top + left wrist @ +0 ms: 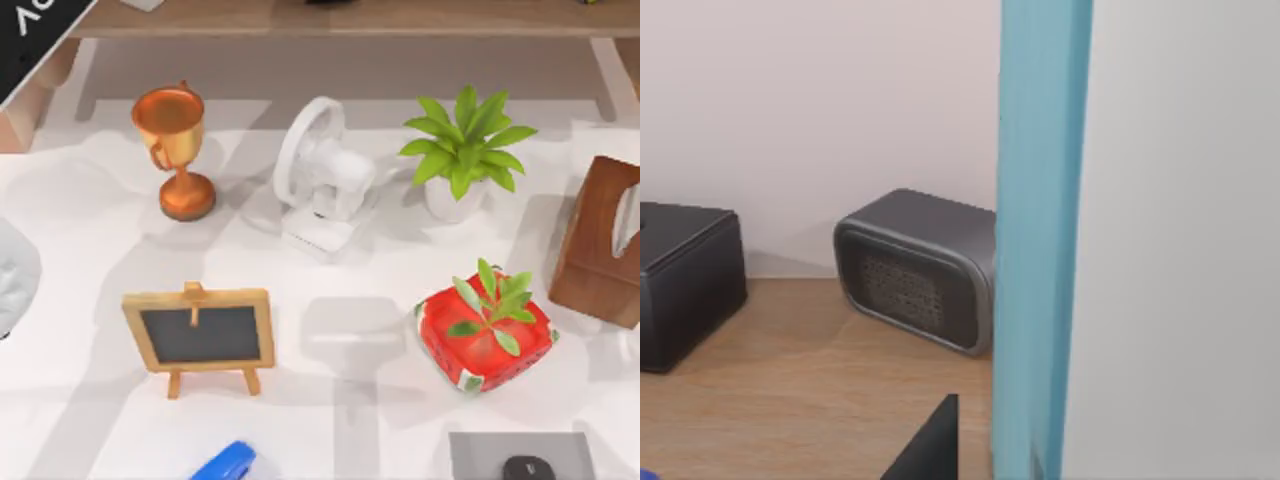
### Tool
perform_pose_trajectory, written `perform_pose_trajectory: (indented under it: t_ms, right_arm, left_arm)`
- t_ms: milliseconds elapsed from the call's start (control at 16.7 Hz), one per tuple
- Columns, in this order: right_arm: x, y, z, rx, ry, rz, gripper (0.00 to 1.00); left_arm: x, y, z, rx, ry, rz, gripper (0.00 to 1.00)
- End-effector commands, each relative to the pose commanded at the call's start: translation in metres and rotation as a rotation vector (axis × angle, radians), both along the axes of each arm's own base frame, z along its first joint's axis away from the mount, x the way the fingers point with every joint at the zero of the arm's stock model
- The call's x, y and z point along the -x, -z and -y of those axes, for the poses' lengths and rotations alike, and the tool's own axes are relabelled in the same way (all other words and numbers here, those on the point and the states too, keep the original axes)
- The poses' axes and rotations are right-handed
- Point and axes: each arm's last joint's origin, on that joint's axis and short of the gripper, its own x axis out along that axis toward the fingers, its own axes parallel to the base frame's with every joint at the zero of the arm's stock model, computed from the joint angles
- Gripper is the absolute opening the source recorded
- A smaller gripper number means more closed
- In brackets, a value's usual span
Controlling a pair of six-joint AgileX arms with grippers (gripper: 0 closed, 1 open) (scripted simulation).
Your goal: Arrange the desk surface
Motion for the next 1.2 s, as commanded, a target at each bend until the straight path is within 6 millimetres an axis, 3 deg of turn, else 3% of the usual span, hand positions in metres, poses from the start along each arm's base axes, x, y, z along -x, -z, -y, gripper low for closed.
perform_pose_trajectory:
  t_ms: [420,1020,1200]
  right_arm:
    - [0.000,0.000,0.000,0.000,0.000,0.000,1.00]
    - [0.000,0.000,0.000,0.000,0.000,0.000,1.00]
    - [0.000,0.000,0.000,0.000,0.000,0.000,1.00]
  left_arm:
    - [0.000,0.000,0.000,0.000,0.000,0.000,0.02]
    - [0.002,-0.001,0.002,0.000,0.003,0.002,0.00]
    - [0.015,-0.007,0.002,-0.001,0.001,0.001,0.00]
